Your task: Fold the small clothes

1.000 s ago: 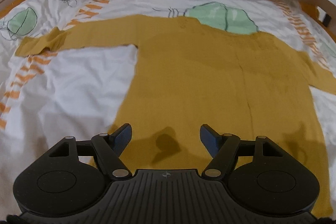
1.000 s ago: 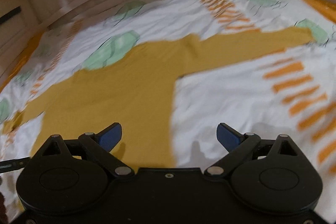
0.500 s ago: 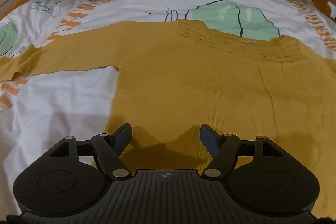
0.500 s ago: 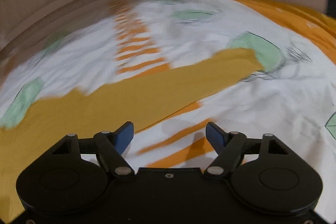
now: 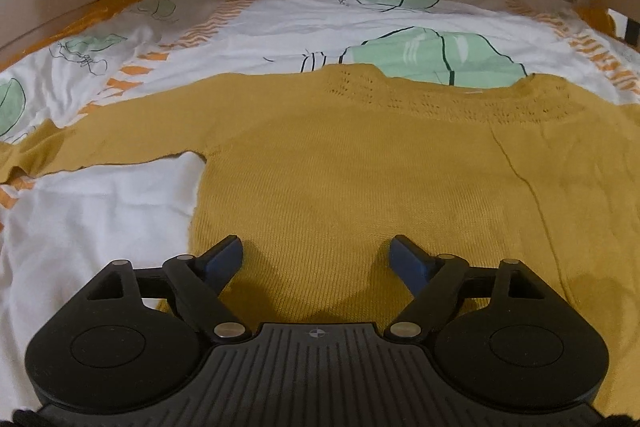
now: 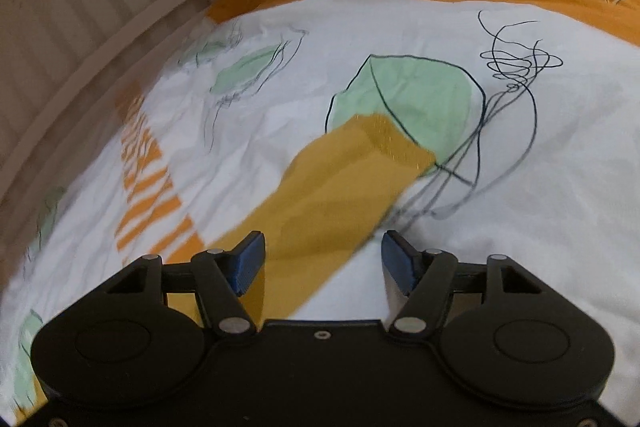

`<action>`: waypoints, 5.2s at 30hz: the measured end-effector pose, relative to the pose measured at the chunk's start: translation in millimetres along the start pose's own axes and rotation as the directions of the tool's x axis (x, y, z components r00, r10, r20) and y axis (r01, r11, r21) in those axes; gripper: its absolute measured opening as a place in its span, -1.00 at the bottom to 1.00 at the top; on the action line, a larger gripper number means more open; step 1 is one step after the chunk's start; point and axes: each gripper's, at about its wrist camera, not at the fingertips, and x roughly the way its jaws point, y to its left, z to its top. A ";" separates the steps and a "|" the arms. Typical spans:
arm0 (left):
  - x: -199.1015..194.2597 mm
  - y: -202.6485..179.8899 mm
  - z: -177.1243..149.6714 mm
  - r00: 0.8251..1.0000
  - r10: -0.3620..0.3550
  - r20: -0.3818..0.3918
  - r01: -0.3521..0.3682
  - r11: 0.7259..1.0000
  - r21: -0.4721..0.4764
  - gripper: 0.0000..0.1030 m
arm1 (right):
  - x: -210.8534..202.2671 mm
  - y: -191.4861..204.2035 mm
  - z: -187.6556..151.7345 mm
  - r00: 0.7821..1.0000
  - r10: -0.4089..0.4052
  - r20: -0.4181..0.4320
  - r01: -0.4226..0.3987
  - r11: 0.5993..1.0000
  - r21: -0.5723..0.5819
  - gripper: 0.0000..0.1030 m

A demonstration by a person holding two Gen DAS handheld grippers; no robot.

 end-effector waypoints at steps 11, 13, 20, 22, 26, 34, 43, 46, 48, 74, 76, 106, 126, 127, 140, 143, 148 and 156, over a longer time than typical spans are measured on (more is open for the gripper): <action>3.5 -2.0 -3.0 1.000 0.004 0.015 -0.004 1.000 -0.006 0.65 | 7.2 24.1 8.2 1.000 0.019 -0.006 -0.019 0.999 -0.025 -0.71; 3.3 -1.3 -3.1 1.000 0.003 0.015 -0.002 1.000 -0.008 0.66 | -6.4 42.8 10.3 0.998 0.058 -0.004 -0.058 0.996 -0.073 -0.71; 3.1 -0.4 -3.6 1.000 -0.001 0.017 0.001 1.000 -0.012 0.66 | -77.5 151.9 10.2 0.953 0.304 -0.011 -0.297 0.924 -0.243 -0.72; 3.2 -0.4 -3.9 1.000 -0.001 0.018 0.002 1.000 -0.013 0.66 | -98.4 192.1 -2.3 0.922 0.384 -0.044 -0.380 0.878 -0.292 -0.72; 3.3 0.0 -4.4 1.000 -0.005 0.019 0.005 1.000 -0.019 0.66 | -124.0 265.4 -43.9 0.855 0.499 -0.143 -0.515 0.782 -0.351 -0.72; 2.9 2.1 -3.3 1.000 -0.017 0.009 0.017 1.000 -0.020 0.66 | -113.7 364.3 -170.7 0.751 0.536 -0.387 -0.659 0.648 -0.381 -0.72; -4.0 14.9 -1.4 0.994 -0.095 -0.056 0.098 0.994 0.044 0.65 | -117.2 377.6 -269.2 0.734 0.456 -0.502 -0.673 0.581 -0.456 0.03; -8.1 22.4 -2.5 0.990 -0.124 -0.074 0.128 0.990 0.051 0.65 | -129.5 368.2 -269.7 0.735 0.461 -0.496 -0.676 0.554 -0.486 0.12; -10.3 27.9 -2.3 0.986 -0.142 -0.086 0.146 0.988 0.047 0.64 | -135.7 355.2 -261.6 0.747 0.459 -0.481 -0.664 0.554 -0.503 0.13; 15.8 -71.5 63.6 0.982 -0.179 -0.063 0.190 0.946 0.263 0.48 | -133.5 227.7 -244.4 0.822 0.410 -0.395 -0.558 0.715 -0.420 0.42; 25.3 -72.6 61.1 0.987 -0.144 -0.071 0.159 0.944 0.291 0.46 | -131.0 226.1 -243.7 0.815 0.409 -0.411 -0.563 0.727 -0.393 0.42; 46.2 22.0 61.3 0.978 -0.179 -0.108 0.188 0.979 0.081 0.04 | -130.7 229.3 -254.4 0.783 0.375 -0.497 -0.584 0.719 -0.377 0.53; 20.4 18.6 82.2 0.985 -0.155 0.069 0.145 0.981 0.131 -0.85 | -129.0 232.4 -267.6 0.770 0.348 -0.535 -0.592 0.702 -0.396 0.60; 20.5 20.3 86.3 0.986 -0.152 0.071 0.141 0.981 0.132 -0.85 | -129.1 233.3 -267.8 0.770 0.348 -0.535 -0.593 0.701 -0.397 0.60; 61.5 41.0 70.4 0.990 -0.064 -0.125 0.073 0.995 0.073 -0.36 | -127.5 236.3 -272.7 0.769 0.332 -0.547 -0.593 0.691 -0.414 0.61; 58.6 47.5 64.8 0.993 -0.060 -0.103 0.066 0.996 0.055 -0.18 | -126.2 237.3 -273.1 0.766 0.332 -0.550 -0.595 0.689 -0.413 0.68; 50.5 60.4 63.7 0.991 -0.081 -0.102 0.081 0.997 0.000 -0.13 | -124.8 238.5 -273.5 0.765 0.335 -0.550 -0.600 0.682 -0.418 0.76; 31.4 102.5 56.9 0.994 -0.068 -0.083 0.060 0.994 -0.094 -0.13 | -132.2 245.7 -278.0 0.805 0.321 -0.499 -0.563 0.680 -0.470 0.86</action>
